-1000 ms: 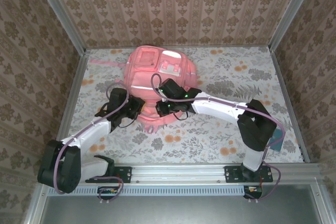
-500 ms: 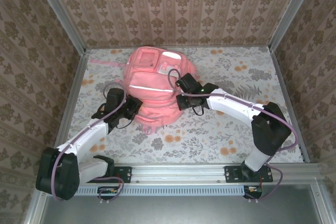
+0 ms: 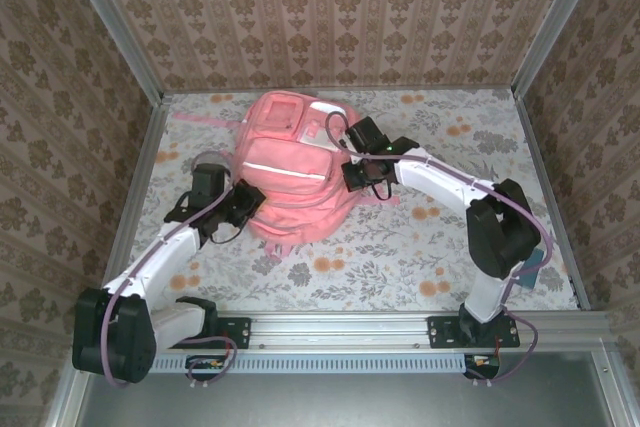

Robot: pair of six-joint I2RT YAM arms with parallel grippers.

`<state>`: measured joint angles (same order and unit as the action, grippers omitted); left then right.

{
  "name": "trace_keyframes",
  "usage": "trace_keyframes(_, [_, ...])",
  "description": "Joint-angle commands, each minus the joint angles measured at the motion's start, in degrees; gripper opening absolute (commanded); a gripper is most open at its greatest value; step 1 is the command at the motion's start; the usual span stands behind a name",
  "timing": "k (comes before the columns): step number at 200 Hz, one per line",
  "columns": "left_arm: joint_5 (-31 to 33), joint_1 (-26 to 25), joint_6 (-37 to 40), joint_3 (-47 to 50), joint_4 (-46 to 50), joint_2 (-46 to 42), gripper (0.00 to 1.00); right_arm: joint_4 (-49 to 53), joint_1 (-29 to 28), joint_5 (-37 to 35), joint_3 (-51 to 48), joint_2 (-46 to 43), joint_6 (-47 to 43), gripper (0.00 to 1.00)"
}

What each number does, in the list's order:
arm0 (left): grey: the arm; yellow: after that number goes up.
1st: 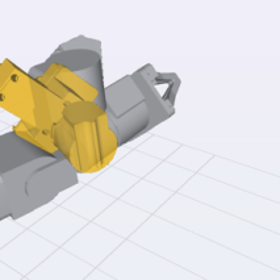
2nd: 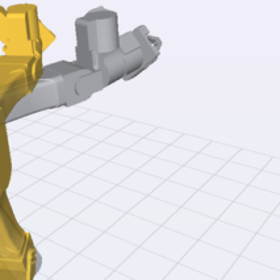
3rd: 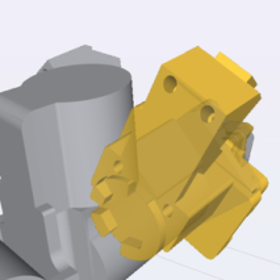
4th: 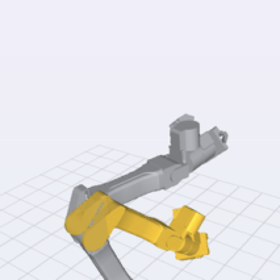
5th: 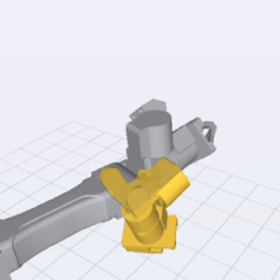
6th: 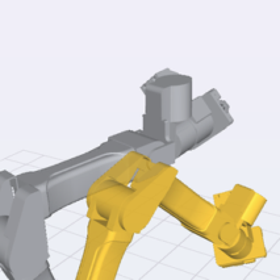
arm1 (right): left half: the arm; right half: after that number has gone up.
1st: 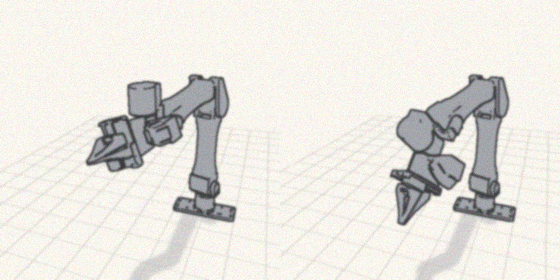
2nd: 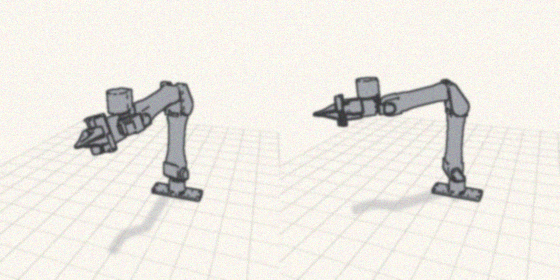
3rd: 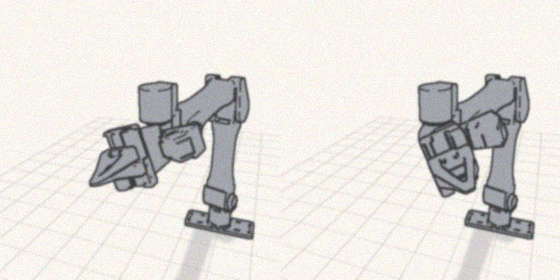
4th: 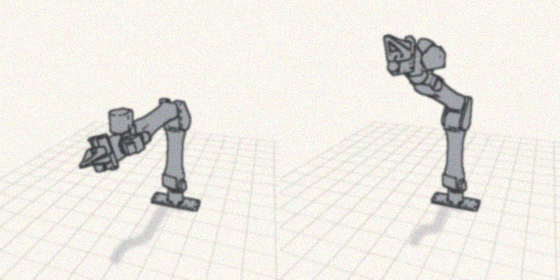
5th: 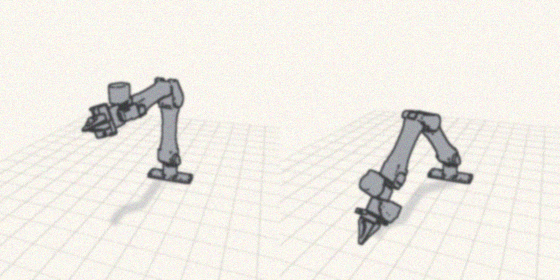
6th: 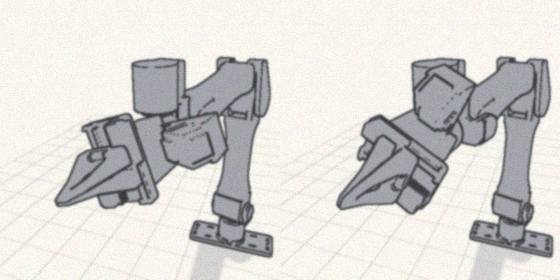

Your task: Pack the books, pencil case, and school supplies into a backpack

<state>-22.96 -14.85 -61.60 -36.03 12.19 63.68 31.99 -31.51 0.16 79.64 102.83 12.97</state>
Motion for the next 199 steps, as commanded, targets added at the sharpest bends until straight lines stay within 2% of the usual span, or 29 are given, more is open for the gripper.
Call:
trace_keyframes(1, [0.2, 2.2, 8.1, -2.1, 7.9, -0.2, 0.00, 5.8, 4.1, -7.5, 5.0, 2.6, 1.5, 0.00])
trace_keyframes(49, [-1.6, 2.8, 11.1, -3.3, 9.0, 0.1, 0.00, 9.8, 5.8, -7.9, 9.6, 4.9, 5.0, 0.00])
trace_keyframes(90, [-4.8, 2.9, 12.5, -4.3, 8.2, -0.2, 0.00, 12.0, 7.1, -7.0, 9.1, 3.3, 6.5, 0.00])
trace_keyframes(125, [-6.0, 2.8, 14.0, -5.5, 8.8, -0.4, 0.00, 13.5, 7.7, -11.7, 9.8, 2.7, 7.7, 0.00])
trace_keyframes(137, [-6.7, 2.8, 14.1, -5.4, 8.4, -0.1, 0.02, 13.4, 7.7, -9.3, 10.0, 2.7, 7.5, 0.00])
trace_keyframes(150, [-8.4, 2.3, 13.9, -5.3, 6.8, 0.4, 0.14, 11.8, 7.6, -2.8, 9.1, 2.0, 6.3, 0.14])
trace_keyframes(155, [-9.0, 2.1, 13.7, -5.2, 6.2, 0.5, 0.22, 11.2, 7.6, -0.9, 8.5, 1.5, 6.2, 0.21])
trace_keyframes(178, [-9.2, 1.2, 13.4, -6.1, 6.2, 0.0, 0.52, 9.4, 7.5, 3.3, 6.0, -2.3, 6.9, 0.48])
trace_keyframes(199, [-6.9, 1.3, 13.9, -7.3, 8.6, -1.2, 0.65, 6.2, 7.5, 8.4, 2.5, -6.7, 7.4, 0.66])
